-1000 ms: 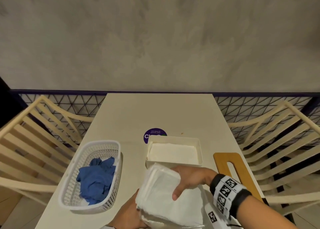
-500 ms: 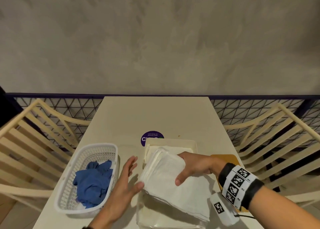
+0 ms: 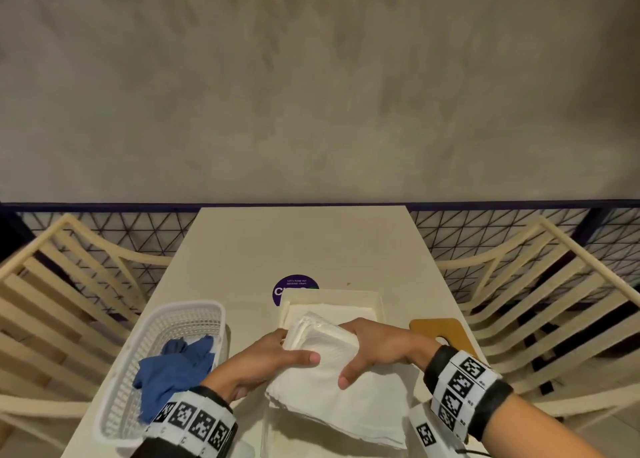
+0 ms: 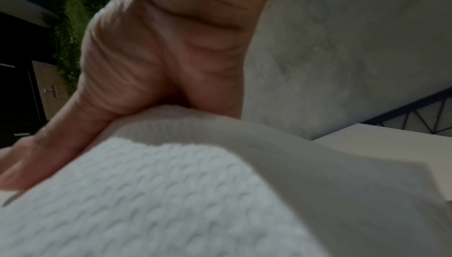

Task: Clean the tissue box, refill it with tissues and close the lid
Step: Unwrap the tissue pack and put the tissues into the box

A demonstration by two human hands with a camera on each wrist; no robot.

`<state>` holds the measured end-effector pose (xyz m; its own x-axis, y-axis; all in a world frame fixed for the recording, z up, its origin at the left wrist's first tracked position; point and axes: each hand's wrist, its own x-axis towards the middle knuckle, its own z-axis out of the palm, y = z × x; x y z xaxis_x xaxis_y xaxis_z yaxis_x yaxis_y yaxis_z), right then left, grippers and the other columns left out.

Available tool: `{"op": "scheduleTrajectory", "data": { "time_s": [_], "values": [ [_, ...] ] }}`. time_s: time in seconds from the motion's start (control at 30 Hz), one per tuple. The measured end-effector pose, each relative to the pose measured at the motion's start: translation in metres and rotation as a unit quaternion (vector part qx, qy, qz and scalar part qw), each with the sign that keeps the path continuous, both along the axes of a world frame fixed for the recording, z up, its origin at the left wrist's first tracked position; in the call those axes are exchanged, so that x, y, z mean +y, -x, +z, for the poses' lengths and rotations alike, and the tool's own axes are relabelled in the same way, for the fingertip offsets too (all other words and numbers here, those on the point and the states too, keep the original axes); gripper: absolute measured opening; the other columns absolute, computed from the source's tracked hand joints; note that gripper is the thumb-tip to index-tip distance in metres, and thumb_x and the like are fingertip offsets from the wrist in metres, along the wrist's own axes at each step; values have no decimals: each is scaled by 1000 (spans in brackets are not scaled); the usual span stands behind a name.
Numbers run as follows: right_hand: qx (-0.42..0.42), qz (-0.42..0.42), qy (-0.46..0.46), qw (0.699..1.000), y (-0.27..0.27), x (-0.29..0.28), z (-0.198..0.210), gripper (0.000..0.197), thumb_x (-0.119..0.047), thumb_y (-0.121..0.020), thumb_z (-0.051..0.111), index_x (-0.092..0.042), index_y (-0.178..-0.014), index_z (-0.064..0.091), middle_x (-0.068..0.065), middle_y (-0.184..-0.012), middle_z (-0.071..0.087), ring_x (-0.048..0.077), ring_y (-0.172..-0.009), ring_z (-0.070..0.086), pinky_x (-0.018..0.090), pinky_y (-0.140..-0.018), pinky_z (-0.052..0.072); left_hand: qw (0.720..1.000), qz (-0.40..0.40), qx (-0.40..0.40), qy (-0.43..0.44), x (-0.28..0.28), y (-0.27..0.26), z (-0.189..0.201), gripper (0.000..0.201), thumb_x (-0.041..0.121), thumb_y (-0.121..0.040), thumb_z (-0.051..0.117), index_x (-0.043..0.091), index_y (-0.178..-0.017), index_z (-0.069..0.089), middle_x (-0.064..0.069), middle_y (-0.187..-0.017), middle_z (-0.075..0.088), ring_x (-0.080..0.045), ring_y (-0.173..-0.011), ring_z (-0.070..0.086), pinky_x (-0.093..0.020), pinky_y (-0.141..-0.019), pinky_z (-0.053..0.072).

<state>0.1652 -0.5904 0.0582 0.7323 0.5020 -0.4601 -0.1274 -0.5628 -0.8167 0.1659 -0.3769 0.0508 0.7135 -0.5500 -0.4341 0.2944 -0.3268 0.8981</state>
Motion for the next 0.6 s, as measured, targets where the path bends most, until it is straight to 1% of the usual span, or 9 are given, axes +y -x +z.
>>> {"op": "scheduleTrajectory", "data": {
  "time_s": [0.07, 0.13, 0.27, 0.33, 0.4, 0.43, 0.5, 0.53, 0.6],
  "values": [
    [0, 2, 3, 1000, 0, -2, 0, 49, -15, -66, 82, -21, -109, 61, -2, -106, 69, 21, -103, 64, 37, -94, 50, 1000, 20, 8, -14, 0, -1, -3, 55, 35, -62, 80, 13, -109, 65, -8, -106, 73, -23, -100, 68, -44, -98, 49],
    [-4, -2, 2, 1000, -1, -2, 0, 50, -16, -65, 83, -20, -109, 61, 3, -109, 69, 22, -103, 65, 41, -95, 50, 999, 45, -3, -29, -2, -3, -4, 52, 34, -57, 82, 11, -102, 69, -8, -100, 75, -23, -95, 70, -45, -95, 51],
    [-2, -12, -17, 1000, -6, -3, 3, 52, -13, -66, 82, -22, -113, 61, 3, -113, 68, 21, -103, 64, 40, -93, 51, 994, 72, -67, -58, -10, -5, 5, 44, 27, -62, 78, 19, -104, 67, -3, -100, 74, -19, -92, 70, -39, -87, 56],
    [12, -20, -36, 999, -7, -6, 3, 51, -10, -68, 80, -26, -113, 61, 2, -113, 68, 20, -105, 64, 36, -92, 52, 988, 93, -105, -66, -13, -8, 9, 34, 22, -71, 75, 19, -104, 66, -2, -96, 73, -17, -84, 70, -30, -74, 58],
    [36, -17, -52, 998, -8, -14, 2, 51, -4, -72, 77, -30, -112, 59, -3, -113, 66, 19, -108, 62, 32, -91, 51, 983, 124, -122, -65, -12, -11, 14, 24, 17, -78, 70, 15, -101, 66, -3, -89, 73, -15, -70, 69, -19, -53, 53],
    [51, -12, -53, 997, -8, -21, 0, 53, 0, -74, 74, -30, -115, 56, -3, -116, 65, 19, -111, 60, 32, -93, 50, 982, 139, -119, -56, -10, -14, 14, 21, 16, -79, 69, 14, -99, 67, -5, -87, 73, -16, -68, 69, -19, -52, 52],
    [88, 3, -54, 995, -7, -39, -6, 55, 5, -76, 70, -25, -119, 53, -1, -120, 61, 21, -116, 56, 35, -99, 47, 981, 165, -97, -28, -4, -20, 14, 19, 14, -79, 68, 10, -98, 69, -11, -90, 75, -22, -75, 72, -28, -63, 55],
    [107, 2, -64, 992, -6, -49, -11, 55, 6, -75, 69, -22, -119, 53, 1, -121, 61, 21, -116, 56, 36, -100, 47, 981, 173, -83, -16, -1, -22, 15, 19, 13, -80, 68, 8, -98, 69, -13, -90, 75, -23, -77, 72, -30, -65, 55],
    [141, -47, -126, 981, -6, -69, -22, 60, -1, -69, 77, -13, -122, 53, 9, -124, 60, 26, -117, 56, 39, -100, 47, 981, 186, -54, 6, 5, -30, 12, 20, 14, -82, 66, 5, -99, 68, -13, -88, 76, -24, -77, 72, -29, -64, 56]
  ]
}}
